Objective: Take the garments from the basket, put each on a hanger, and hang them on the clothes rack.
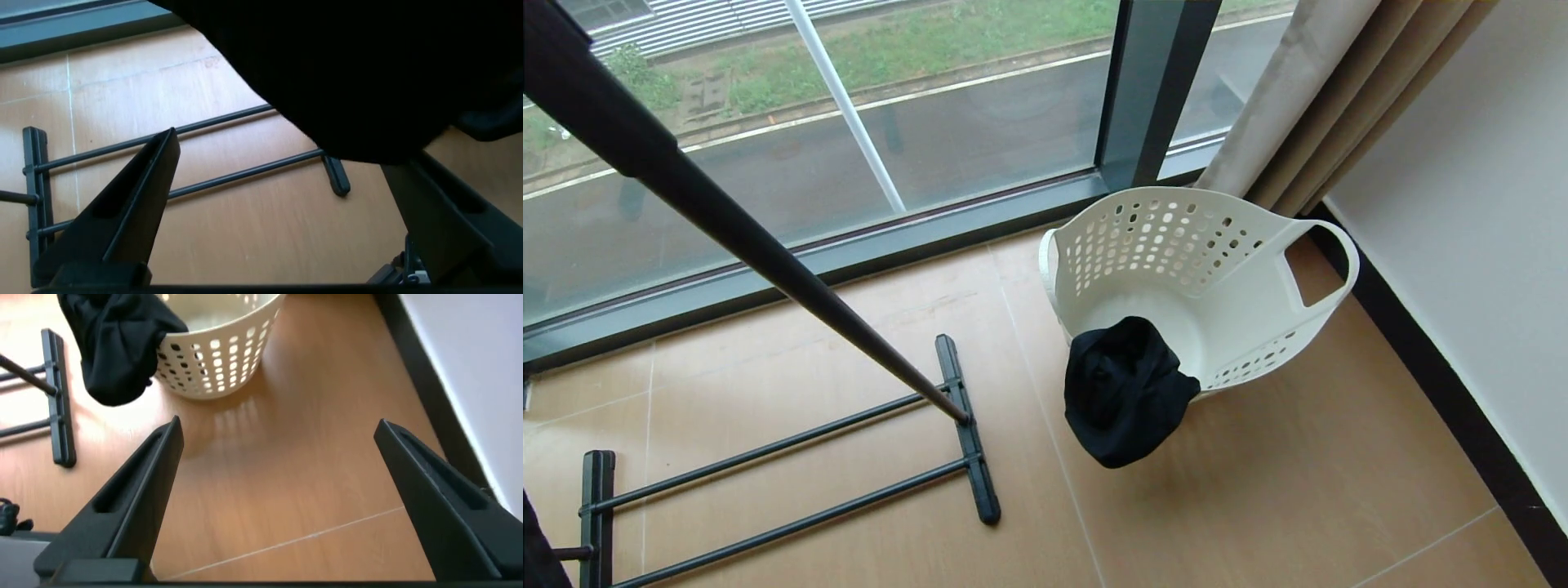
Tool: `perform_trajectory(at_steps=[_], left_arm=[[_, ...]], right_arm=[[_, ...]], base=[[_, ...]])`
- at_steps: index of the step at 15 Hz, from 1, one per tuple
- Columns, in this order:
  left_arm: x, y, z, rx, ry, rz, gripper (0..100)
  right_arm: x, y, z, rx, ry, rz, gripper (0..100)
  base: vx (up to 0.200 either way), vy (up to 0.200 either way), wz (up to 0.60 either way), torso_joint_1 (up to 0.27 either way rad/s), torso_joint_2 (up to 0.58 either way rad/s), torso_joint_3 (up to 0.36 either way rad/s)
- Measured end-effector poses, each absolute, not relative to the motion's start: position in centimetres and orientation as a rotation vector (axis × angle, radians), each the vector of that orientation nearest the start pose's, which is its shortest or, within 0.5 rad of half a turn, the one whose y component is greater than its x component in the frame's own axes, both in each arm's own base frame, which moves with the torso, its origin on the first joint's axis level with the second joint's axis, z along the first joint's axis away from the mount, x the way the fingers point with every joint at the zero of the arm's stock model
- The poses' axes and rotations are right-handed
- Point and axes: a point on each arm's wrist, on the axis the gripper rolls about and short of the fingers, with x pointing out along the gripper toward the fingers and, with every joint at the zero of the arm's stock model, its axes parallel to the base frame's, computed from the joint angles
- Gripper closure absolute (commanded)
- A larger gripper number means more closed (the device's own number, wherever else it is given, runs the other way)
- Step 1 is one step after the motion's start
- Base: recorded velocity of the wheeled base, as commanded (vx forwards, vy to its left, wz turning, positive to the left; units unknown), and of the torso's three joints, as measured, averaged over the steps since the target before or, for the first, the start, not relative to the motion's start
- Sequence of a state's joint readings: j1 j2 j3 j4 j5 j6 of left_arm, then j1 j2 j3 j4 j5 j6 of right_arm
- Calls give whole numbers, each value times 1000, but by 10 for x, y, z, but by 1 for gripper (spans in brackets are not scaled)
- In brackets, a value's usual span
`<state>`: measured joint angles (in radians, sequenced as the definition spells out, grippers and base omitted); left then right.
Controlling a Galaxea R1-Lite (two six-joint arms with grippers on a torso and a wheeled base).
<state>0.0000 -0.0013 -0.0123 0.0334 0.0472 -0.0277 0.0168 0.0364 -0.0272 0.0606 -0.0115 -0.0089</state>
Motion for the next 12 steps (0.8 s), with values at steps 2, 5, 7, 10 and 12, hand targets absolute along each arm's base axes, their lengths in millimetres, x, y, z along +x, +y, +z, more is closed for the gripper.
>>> perform_trajectory(at_steps=[2, 5, 7, 10, 12], left_arm=[[-24, 1, 75, -28, 19, 49, 0], [-24, 1, 75, -27, 19, 50, 0], [-24, 1, 76, -24, 18, 49, 0], [-24, 1, 76, -24, 18, 49, 0], [-24, 1, 76, -24, 18, 49, 0]], right_arm=[[-22, -1, 78, -7, 72, 8, 0], [-20, -1, 78, -7, 92, 10, 0], [-17, -1, 79, -9, 141, 26, 0], [1, 0, 91, -22, 301, 102, 0], [25, 4, 112, -36, 391, 166, 0]], base=[[0, 0, 0, 0, 2, -195], [0, 0, 0, -3, -3, -58], [0, 0, 0, 0, 0, 0], [0, 0, 0, 0, 0, 0], [0, 0, 0, 0, 0, 0]])
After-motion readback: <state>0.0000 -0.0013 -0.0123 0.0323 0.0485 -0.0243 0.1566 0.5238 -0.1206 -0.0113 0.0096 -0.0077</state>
